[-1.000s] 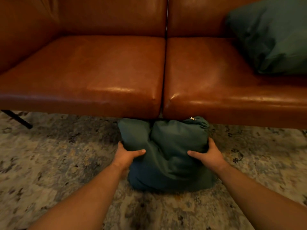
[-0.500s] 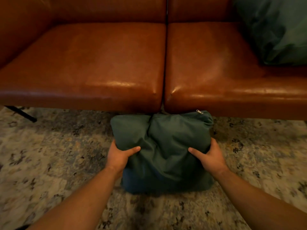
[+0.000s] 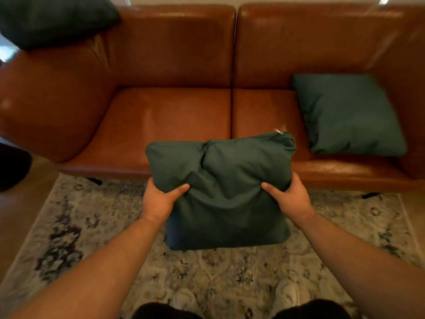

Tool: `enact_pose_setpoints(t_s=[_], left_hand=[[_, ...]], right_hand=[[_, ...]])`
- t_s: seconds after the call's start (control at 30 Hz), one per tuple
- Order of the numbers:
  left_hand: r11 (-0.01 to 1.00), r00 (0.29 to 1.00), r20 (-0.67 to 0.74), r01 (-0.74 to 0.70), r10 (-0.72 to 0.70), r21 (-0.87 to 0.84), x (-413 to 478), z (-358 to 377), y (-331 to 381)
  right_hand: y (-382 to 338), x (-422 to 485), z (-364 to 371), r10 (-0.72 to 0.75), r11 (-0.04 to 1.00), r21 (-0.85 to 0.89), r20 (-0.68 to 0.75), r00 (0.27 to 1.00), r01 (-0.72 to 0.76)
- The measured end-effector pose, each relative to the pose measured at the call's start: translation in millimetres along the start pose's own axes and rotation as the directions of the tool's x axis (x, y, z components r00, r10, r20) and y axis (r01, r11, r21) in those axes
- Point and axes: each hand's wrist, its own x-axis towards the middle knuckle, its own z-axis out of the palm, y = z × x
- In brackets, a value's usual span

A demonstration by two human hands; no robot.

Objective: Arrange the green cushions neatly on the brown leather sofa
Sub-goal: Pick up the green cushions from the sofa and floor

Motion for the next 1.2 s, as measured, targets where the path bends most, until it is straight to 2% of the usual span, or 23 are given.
enact_pose_setpoints(t_s=[0.2,0.33,0.4,0.57,0.67,0.77,0.9,1.07,1.2], left_hand=[[0.997,0.991,0.113,-0.069,0.066,0.023,4,-67,144],[0.996,0.972,0.222,-0.08,0.071,0.033,30,-82,206],[0.996,0.971,0.226,-0.082,0.074,0.025,44,-76,227],[0.989,0.986,0.145,-0.098,0.081,0.114,83,-34,263],[0.98,0.994,0.095,-0.078,0.061,0.183,113,-4,274],[0.99,0.997,0.072,-0.029,0.019,0.14,148,29,281],[0.992,0.988,0.128,0.076,-0.089,0.101,198,68,285],[0.983,0.97,0.205,0.1,-0.131,0.155,250,108,272],[0.974,0.983,0.151,0.067,-0.102,0.216,283,140,258]], right_hand=[[-149,-15,-48,-0.004,0.999,-0.037,-0.044,0.999,0.002],[-203,-3,-60,0.014,0.999,-0.048,-0.102,0.995,-0.019],[-215,9,-59,0.03,0.999,-0.022,-0.133,0.991,-0.033],[-221,67,-57,0.08,0.997,0.025,-0.157,0.984,-0.077],[-218,119,-59,0.117,0.993,0.027,-0.126,0.985,-0.114],[-214,177,-58,0.151,0.988,0.03,-0.087,0.985,-0.149],[-213,247,-56,0.218,0.976,-0.003,-0.066,0.974,-0.219],[-201,312,-53,0.295,0.955,0.005,-0.029,0.955,-0.295],[-185,345,-42,0.354,0.919,0.143,0.107,0.929,-0.367]])
